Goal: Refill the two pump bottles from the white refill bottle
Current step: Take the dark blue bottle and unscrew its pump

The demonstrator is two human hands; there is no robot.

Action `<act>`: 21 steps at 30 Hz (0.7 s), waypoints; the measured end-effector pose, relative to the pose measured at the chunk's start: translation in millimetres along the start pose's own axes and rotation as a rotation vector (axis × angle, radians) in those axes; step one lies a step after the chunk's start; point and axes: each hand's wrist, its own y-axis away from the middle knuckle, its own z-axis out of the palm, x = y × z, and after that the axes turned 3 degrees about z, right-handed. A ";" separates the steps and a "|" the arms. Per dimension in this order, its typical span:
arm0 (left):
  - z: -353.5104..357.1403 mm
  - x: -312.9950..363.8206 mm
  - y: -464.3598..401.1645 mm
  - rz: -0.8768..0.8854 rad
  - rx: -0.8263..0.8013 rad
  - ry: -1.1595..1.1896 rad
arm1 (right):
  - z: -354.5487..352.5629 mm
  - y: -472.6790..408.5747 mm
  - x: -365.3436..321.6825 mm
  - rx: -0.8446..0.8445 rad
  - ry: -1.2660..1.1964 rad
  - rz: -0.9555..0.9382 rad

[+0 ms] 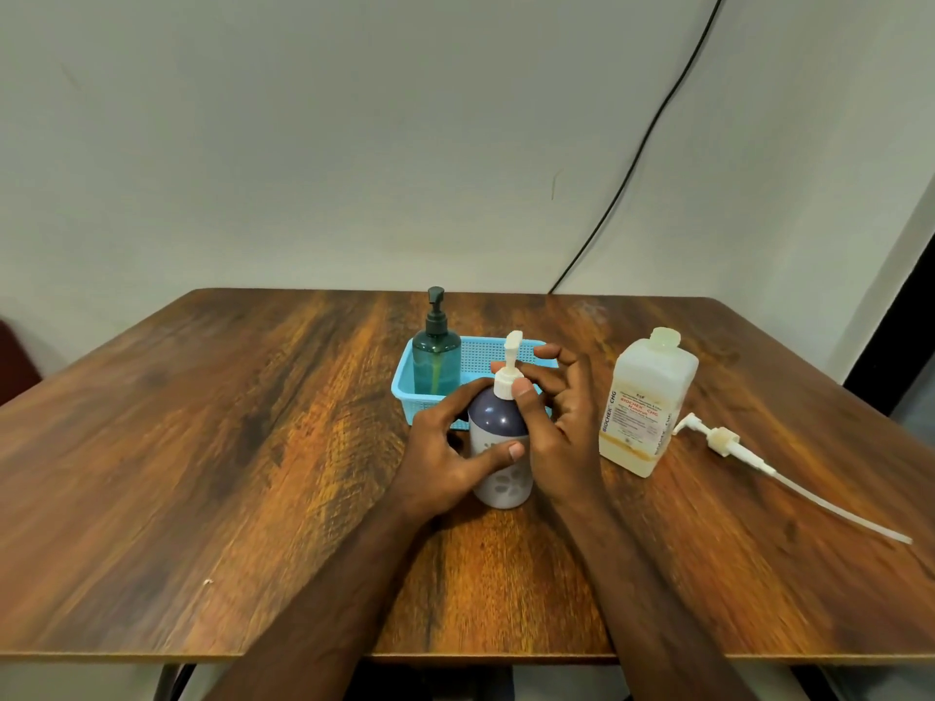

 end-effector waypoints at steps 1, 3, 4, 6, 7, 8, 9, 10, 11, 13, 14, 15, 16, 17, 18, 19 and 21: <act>0.0 -0.5 0.4 -0.001 0.000 0.000 | -1.1 0.5 0.9 -0.018 -0.028 -0.003; -0.5 -0.3 0.6 0.000 -0.007 -0.012 | -2.3 1.0 1.4 -0.015 -0.065 -0.004; -0.6 -0.1 0.5 0.000 -0.013 -0.017 | -1.6 0.9 0.9 0.003 -0.062 -0.008; -0.7 1.6 0.3 -0.002 -0.021 -0.020 | 0.4 0.4 1.4 0.046 0.019 -0.037; -0.5 2.0 0.2 -0.003 -0.020 -0.022 | 1.4 0.1 0.9 0.063 0.053 -0.042; -0.3 2.5 0.0 -0.007 -0.020 -0.021 | 2.2 0.0 0.4 0.069 0.056 -0.043; -0.1 2.2 -0.2 -0.011 -0.018 -0.019 | 2.4 0.2 -0.6 0.064 0.035 -0.043; -0.2 1.4 -0.1 -0.015 -0.016 -0.013 | 2.3 0.4 -0.5 0.047 0.004 -0.041; -0.3 0.3 -0.2 -0.016 -0.013 -0.010 | 1.5 0.4 0.8 0.022 -0.025 -0.037; -0.5 -0.8 -0.3 -0.014 -0.011 -0.014 | 0.9 1.3 0.6 -0.008 -0.085 -0.016; -0.7 -1.0 -0.5 -0.013 -0.015 -0.018 | 0.7 1.1 0.4 -0.005 -0.105 -0.003; -0.9 -0.7 -0.6 -0.013 -0.019 -0.024 | 0.9 1.1 0.1 0.010 -0.105 0.001; -1.1 -0.1 -0.6 -0.013 -0.023 -0.029 | 2.1 0.7 0.3 0.032 -0.077 -0.005; -1.3 0.0 -0.5 -0.011 -0.025 -0.034 | 3.0 0.5 0.1 0.052 -0.025 -0.022; -1.4 0.1 -0.5 -0.011 -0.027 -0.036 | 3.3 0.2 0.0 0.072 0.023 -0.031; -1.5 -0.6 -0.9 -0.013 -0.028 -0.039 | 3.4 0.1 -0.1 0.085 0.040 -0.032; -1.0 -2.9 -1.0 -0.016 -0.024 -0.032 | 3.5 1.1 -1.0 0.066 -0.027 -0.013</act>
